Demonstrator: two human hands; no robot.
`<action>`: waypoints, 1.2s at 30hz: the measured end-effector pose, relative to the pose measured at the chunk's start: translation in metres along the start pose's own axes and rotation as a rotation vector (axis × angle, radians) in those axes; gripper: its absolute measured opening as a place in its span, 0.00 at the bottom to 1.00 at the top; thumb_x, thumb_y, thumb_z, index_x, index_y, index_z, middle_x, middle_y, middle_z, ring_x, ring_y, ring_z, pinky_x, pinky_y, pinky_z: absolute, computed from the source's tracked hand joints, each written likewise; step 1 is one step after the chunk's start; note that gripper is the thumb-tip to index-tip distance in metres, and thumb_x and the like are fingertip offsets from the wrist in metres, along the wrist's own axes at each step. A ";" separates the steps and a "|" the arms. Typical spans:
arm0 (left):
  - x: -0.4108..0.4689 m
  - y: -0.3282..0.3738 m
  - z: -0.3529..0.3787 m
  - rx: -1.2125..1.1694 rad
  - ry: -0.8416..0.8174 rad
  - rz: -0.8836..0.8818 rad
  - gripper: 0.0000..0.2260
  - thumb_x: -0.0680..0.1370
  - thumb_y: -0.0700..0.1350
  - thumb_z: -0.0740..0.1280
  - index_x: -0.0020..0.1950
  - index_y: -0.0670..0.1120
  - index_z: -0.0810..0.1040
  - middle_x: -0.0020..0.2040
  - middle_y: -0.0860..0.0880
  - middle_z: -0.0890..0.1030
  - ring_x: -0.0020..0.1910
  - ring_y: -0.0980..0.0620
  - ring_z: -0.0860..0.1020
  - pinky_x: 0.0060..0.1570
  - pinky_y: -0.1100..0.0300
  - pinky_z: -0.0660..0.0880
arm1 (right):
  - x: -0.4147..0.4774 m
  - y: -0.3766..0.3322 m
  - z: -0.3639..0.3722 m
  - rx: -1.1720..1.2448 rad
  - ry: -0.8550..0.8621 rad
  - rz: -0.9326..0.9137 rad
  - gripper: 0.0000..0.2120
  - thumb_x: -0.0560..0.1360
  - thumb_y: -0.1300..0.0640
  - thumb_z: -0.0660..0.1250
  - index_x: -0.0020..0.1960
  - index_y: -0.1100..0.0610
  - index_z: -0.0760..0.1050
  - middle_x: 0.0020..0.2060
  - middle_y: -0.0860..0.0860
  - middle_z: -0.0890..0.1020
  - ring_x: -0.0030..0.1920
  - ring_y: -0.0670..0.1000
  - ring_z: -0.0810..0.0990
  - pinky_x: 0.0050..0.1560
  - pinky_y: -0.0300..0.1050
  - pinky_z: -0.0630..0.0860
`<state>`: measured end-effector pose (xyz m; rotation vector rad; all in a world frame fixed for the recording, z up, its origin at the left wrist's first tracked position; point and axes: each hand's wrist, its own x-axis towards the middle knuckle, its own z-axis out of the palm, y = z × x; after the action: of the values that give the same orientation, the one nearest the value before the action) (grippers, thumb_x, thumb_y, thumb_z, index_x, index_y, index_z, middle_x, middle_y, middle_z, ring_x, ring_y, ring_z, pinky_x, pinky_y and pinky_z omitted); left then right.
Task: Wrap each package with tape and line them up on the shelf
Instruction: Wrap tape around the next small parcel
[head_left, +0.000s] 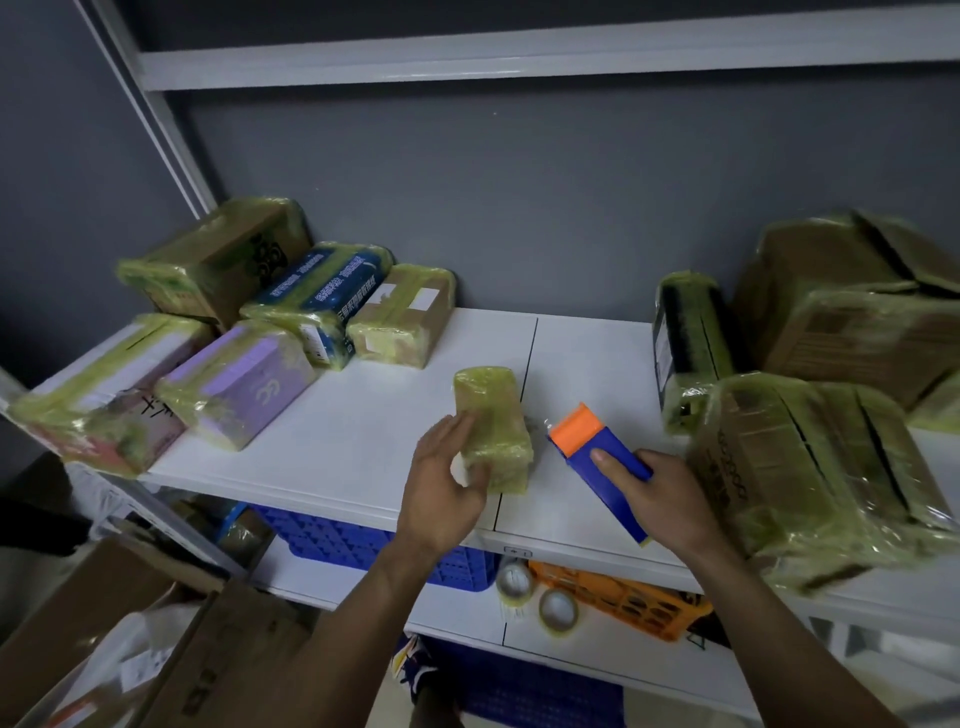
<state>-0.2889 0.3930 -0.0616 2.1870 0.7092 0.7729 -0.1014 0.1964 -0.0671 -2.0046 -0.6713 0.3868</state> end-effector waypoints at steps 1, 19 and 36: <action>-0.003 0.006 -0.003 -0.082 0.041 -0.014 0.21 0.79 0.44 0.72 0.72 0.52 0.76 0.68 0.57 0.77 0.70 0.59 0.72 0.69 0.65 0.68 | -0.007 0.000 -0.002 0.001 -0.035 -0.022 0.29 0.74 0.34 0.71 0.31 0.56 0.67 0.25 0.53 0.71 0.25 0.49 0.70 0.33 0.47 0.65; -0.048 0.040 -0.014 -0.439 -0.233 -0.390 0.06 0.80 0.43 0.70 0.47 0.49 0.87 0.46 0.54 0.87 0.49 0.54 0.83 0.54 0.59 0.79 | -0.059 -0.002 0.009 -0.002 -0.338 -0.211 0.13 0.74 0.38 0.70 0.37 0.44 0.75 0.29 0.46 0.77 0.28 0.45 0.76 0.32 0.33 0.68; -0.036 0.025 -0.033 -0.434 -0.048 -0.375 0.09 0.78 0.37 0.72 0.43 0.49 0.87 0.41 0.55 0.87 0.43 0.61 0.84 0.44 0.73 0.76 | -0.047 -0.037 0.010 -0.073 -0.381 -0.191 0.24 0.68 0.26 0.68 0.40 0.47 0.77 0.34 0.51 0.83 0.35 0.51 0.83 0.36 0.49 0.78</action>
<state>-0.3301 0.3676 -0.0349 1.6164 0.8105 0.6077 -0.1551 0.1899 -0.0397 -1.9307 -1.1183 0.6452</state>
